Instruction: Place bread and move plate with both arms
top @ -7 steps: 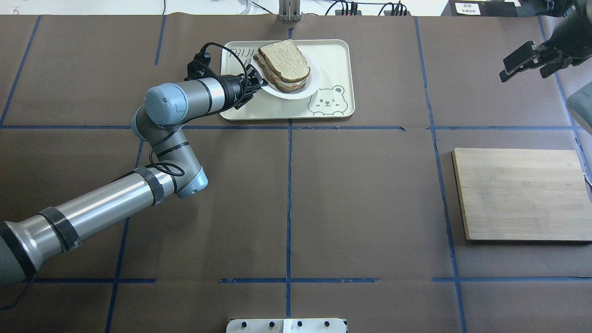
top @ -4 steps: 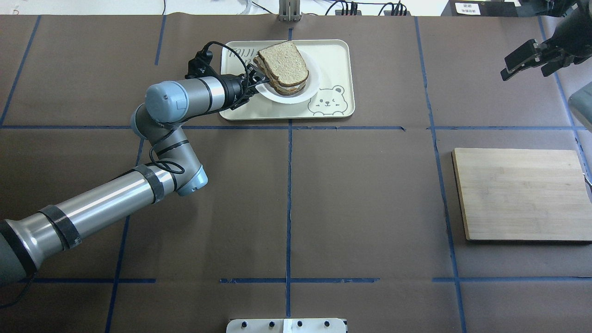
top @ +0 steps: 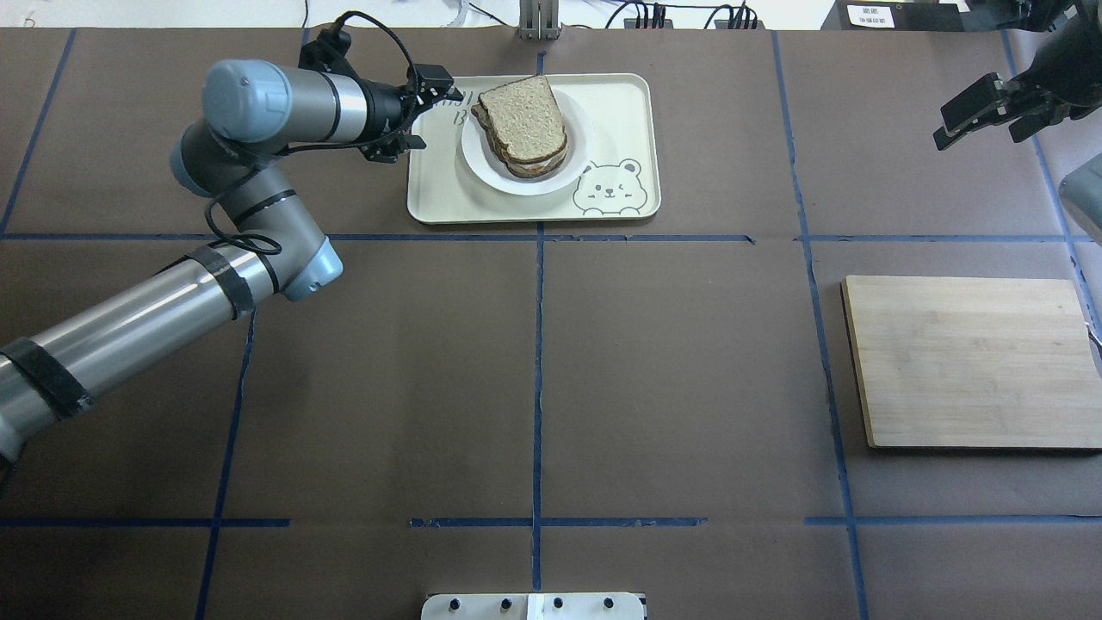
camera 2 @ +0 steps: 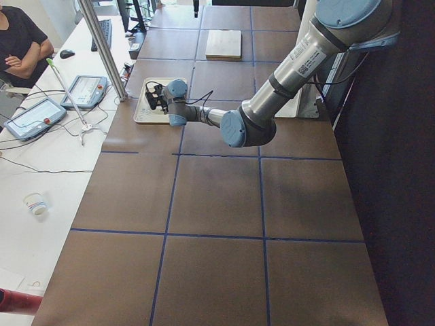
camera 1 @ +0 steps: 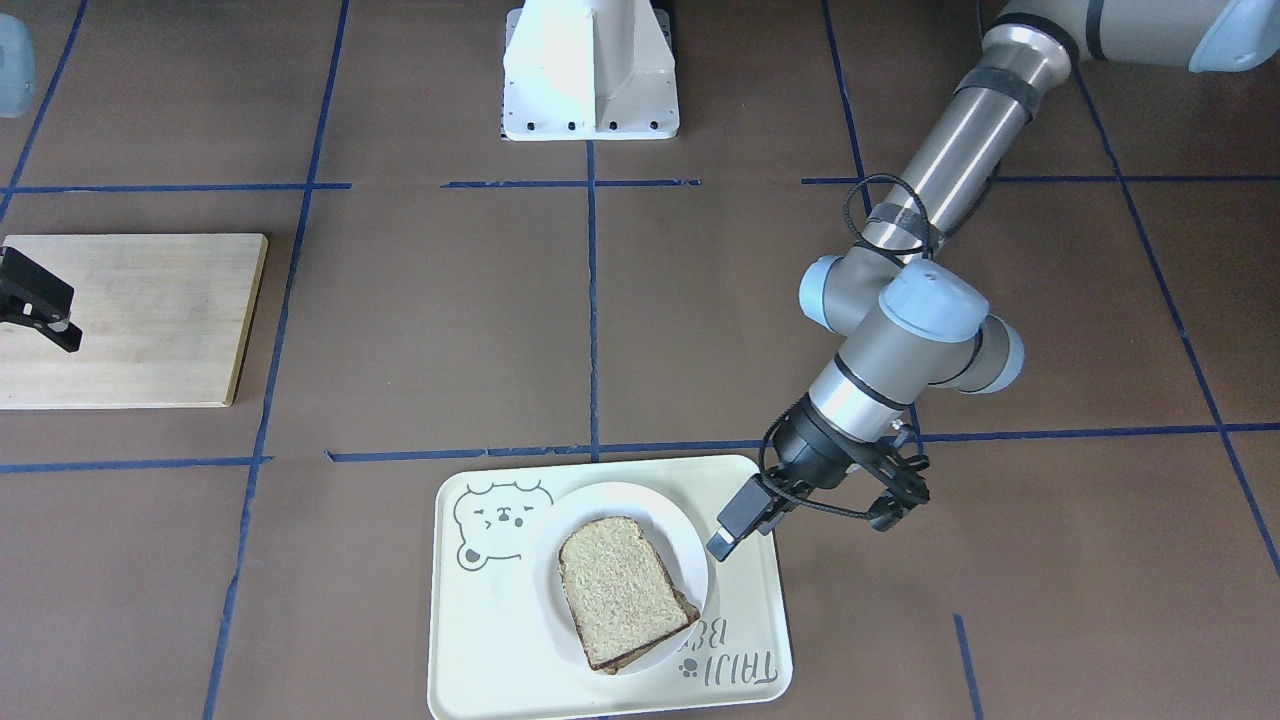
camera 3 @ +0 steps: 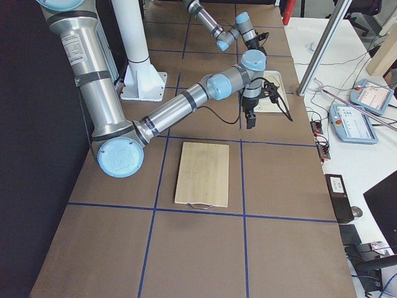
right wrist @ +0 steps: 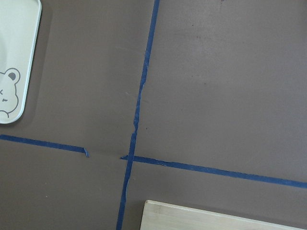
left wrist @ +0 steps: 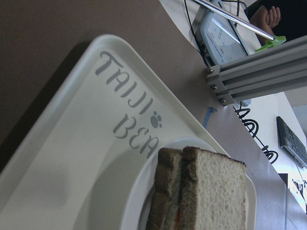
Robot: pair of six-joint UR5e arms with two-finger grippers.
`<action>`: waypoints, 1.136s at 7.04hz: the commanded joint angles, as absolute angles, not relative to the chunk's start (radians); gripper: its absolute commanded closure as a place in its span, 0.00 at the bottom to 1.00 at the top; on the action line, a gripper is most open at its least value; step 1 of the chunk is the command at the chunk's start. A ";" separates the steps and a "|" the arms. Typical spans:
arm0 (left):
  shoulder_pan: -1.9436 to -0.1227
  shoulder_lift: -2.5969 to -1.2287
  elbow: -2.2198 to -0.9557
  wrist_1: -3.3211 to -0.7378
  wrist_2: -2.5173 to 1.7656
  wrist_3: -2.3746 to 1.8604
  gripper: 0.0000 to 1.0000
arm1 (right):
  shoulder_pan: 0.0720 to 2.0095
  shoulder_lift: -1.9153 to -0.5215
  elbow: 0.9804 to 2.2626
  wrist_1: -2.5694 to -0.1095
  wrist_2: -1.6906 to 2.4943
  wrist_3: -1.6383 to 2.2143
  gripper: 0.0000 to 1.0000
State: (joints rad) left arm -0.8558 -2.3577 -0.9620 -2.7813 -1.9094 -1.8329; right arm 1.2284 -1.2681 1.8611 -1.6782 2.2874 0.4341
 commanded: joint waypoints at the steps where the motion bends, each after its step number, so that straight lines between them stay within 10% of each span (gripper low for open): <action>1: -0.983 -2.210 -1.151 -2.642 -2.099 -1.678 0.00 | 1.227 -1.281 1.852 -1.680 2.284 0.440 0.00; 8: -1.503 -1.953 -1.207 -2.242 -2.301 -0.490 0.00 | 1.328 -1.390 1.830 -1.686 2.224 0.253 0.00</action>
State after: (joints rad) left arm -1.4242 -1.9785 -1.2083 -2.3611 -2.3036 -0.7377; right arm 1.3047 -1.3611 1.8338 -1.6835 2.2186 0.2961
